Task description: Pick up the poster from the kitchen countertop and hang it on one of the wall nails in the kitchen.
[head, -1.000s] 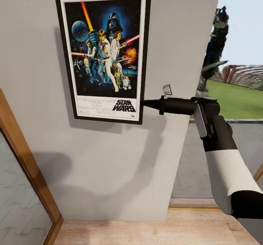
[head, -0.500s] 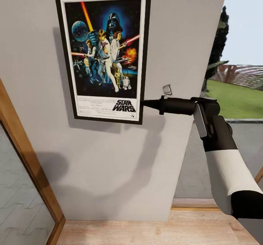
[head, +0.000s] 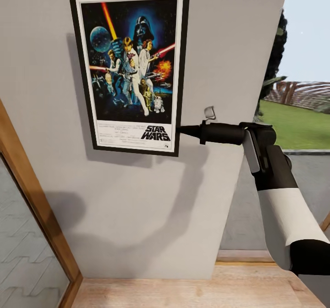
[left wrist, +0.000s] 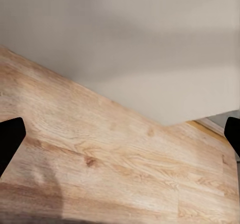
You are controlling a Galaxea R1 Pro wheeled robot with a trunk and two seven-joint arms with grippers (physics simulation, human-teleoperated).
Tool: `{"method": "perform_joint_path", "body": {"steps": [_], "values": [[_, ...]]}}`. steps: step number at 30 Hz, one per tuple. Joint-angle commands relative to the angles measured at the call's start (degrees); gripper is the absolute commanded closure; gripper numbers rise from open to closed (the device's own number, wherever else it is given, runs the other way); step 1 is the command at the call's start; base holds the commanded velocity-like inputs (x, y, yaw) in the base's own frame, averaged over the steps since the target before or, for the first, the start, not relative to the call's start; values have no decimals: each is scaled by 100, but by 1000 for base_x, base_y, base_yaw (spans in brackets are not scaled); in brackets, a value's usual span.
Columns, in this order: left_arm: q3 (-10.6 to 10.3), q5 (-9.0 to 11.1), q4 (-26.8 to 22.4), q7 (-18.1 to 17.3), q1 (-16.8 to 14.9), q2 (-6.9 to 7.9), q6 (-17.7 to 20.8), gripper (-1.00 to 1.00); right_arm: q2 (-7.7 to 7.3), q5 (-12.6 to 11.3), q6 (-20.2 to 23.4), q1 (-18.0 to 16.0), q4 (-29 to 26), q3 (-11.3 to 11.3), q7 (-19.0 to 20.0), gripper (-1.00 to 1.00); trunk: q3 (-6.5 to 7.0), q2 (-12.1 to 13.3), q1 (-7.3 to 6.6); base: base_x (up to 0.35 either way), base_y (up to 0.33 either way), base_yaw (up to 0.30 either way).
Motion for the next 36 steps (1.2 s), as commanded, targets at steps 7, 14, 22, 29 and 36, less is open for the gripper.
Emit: {"method": "perform_joint_path", "body": {"steps": [7,14,22,29,36], "values": [[-48,33,5,-9,-6,1,-38,-100,-5,-41,51,-8,2,9,3,100,-14,-13,5,47,48,0],[-48,33,5,-9,-6,1,-33,-100,-5,-41,51,-5,2,9,3,100,-14,-13,5,5,5,0],[-48,33,5,-9,-6,1,-33,-100,-5,-41,51,-5,6,9,3,100,-14,-13,5,0,28,0],[-48,33,5,-9,-6,1,-36,-100,-5,-41,51,-5,7,9,2,100,-14,-13,5,0,5,0],[-48,33,5,-9,-6,1,-34,-100,-5,-41,51,-5,10,9,-4,100,-14,-13,5,0,0,0]]}}
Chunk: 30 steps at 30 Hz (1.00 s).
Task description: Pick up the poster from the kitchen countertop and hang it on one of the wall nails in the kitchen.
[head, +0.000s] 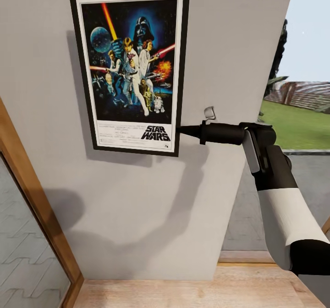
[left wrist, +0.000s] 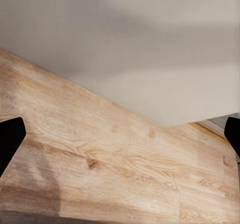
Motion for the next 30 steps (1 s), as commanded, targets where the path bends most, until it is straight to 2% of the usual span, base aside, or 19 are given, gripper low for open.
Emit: {"method": "perform_joint_path", "body": {"steps": [1,30], "values": [[-48,33,5,-10,-6,1,-39,-100,-5,-42,51,-7,1,9,2,100,-14,-14,4,0,0,0],[-48,34,5,-10,-6,1,-38,-100,-5,-42,51,-7,0,9,5,100,-14,-14,4,54,0,0]]}}
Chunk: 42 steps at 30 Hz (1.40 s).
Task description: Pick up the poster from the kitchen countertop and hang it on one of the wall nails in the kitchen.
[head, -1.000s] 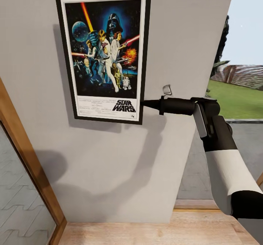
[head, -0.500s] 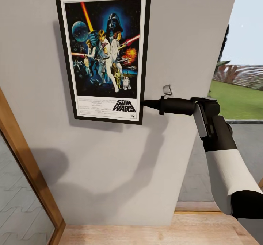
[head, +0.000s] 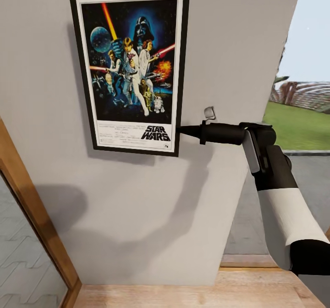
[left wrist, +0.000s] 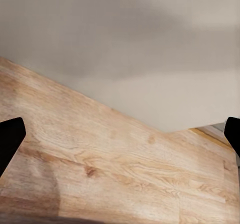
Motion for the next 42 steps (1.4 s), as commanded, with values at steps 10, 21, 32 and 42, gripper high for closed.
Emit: {"method": "perform_joint_path", "body": {"steps": [10,21,32,42], "values": [[-49,33,5,-10,-6,1,-38,-100,-5,-43,52,-7,2,9,-1,100,-14,-14,5,39,0,0],[-49,34,5,-10,-6,1,-40,-100,-5,-43,52,-7,4,9,1,100,-14,-14,5,2,0,0],[-49,36,5,-10,-6,2,-38,-100,-5,-43,52,-7,4,8,4,100,-14,-14,5,95,0,0],[-49,33,5,-10,-6,4,-38,-100,-5,-43,52,-7,4,8,-1,100,-14,-14,5,22,0,0]]}}
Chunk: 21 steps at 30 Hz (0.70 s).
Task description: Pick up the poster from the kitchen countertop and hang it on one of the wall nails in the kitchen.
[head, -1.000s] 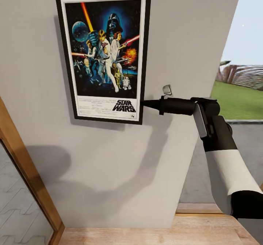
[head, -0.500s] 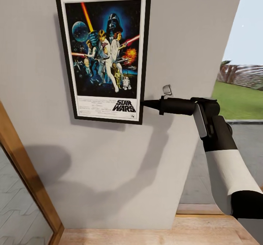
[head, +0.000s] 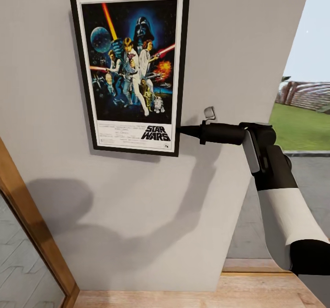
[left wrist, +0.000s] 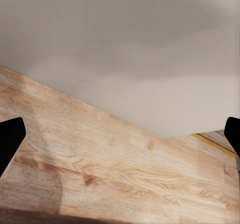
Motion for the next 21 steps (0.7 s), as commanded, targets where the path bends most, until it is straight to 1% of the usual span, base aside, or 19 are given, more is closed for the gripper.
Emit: {"method": "perform_joint_path", "body": {"steps": [1,12,17,21], "values": [[-49,32,5,-10,-6,1,-39,-100,-5,-40,51,-7,2,9,3,100,-14,-14,4,1,0,0],[-47,33,5,-10,-6,0,-38,-100,-5,-42,51,-7,2,3,4,100,-14,-14,4,4,0,0],[-49,33,5,-10,-6,2,-38,-100,-5,-42,51,-7,2,5,5,100,-14,-14,4,126,0,0],[-48,33,5,-10,-6,5,-38,-100,-5,-42,51,-7,2,9,3,100,-14,-14,4,41,0,0]]}}
